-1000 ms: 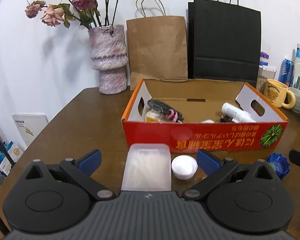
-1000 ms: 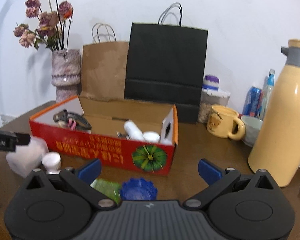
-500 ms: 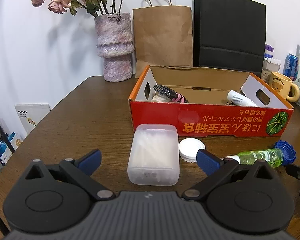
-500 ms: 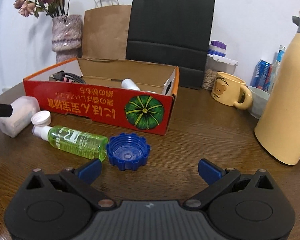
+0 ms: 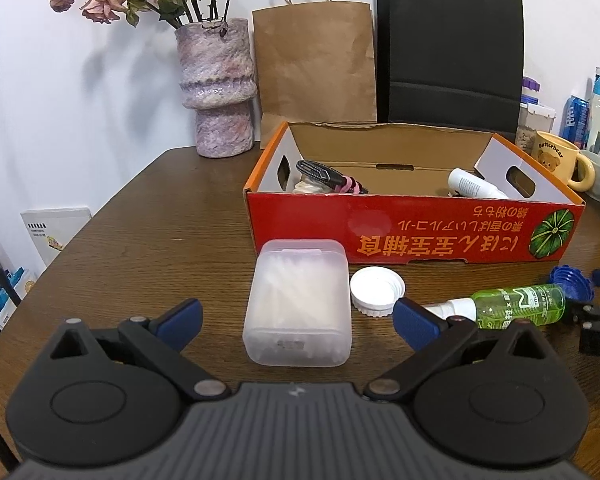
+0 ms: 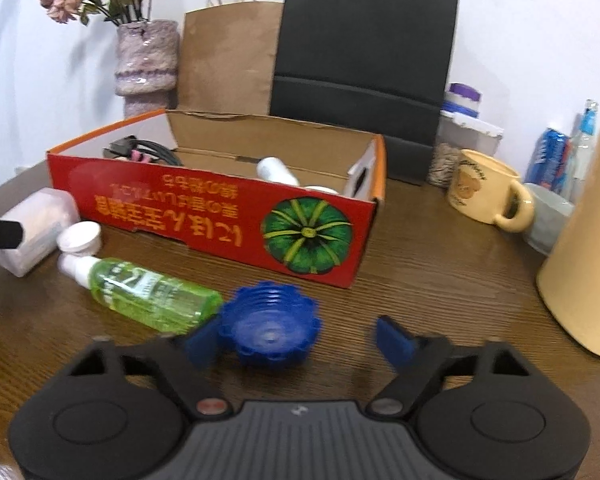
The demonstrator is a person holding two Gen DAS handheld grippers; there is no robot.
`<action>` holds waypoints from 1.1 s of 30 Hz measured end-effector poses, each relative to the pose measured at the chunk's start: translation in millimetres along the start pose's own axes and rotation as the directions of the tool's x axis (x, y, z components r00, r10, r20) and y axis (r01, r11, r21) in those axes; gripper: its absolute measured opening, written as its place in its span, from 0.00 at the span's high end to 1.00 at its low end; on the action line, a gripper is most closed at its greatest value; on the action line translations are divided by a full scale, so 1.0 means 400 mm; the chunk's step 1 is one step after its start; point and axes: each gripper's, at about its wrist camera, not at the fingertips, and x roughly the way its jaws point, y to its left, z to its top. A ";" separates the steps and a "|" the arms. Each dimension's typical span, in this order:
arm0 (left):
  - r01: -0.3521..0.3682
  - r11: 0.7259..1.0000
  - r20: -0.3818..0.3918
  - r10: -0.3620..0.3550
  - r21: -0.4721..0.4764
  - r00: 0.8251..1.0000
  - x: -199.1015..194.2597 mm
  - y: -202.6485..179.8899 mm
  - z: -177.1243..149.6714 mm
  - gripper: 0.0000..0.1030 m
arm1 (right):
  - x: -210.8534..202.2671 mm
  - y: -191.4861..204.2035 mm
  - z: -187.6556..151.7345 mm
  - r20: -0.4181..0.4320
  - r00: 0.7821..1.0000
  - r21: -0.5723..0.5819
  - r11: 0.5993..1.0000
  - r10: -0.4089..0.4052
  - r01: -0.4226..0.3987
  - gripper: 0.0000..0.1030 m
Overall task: Organize rigid objects
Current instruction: 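Grasp the blue screw cap with the right tool while the left tool grasps the clear plastic box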
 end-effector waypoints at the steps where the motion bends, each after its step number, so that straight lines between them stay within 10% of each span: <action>1: 0.001 1.000 -0.001 -0.001 0.000 1.000 0.001 0.000 0.000 0.00 | 0.000 -0.001 0.001 0.001 1.000 0.009 1.000 0.009 -0.009 0.50; 33: -0.031 0.999 -0.019 0.030 -0.030 0.999 0.093 0.024 0.014 0.00 | -0.061 0.004 -0.008 0.140 0.989 0.058 0.997 -0.053 0.046 0.50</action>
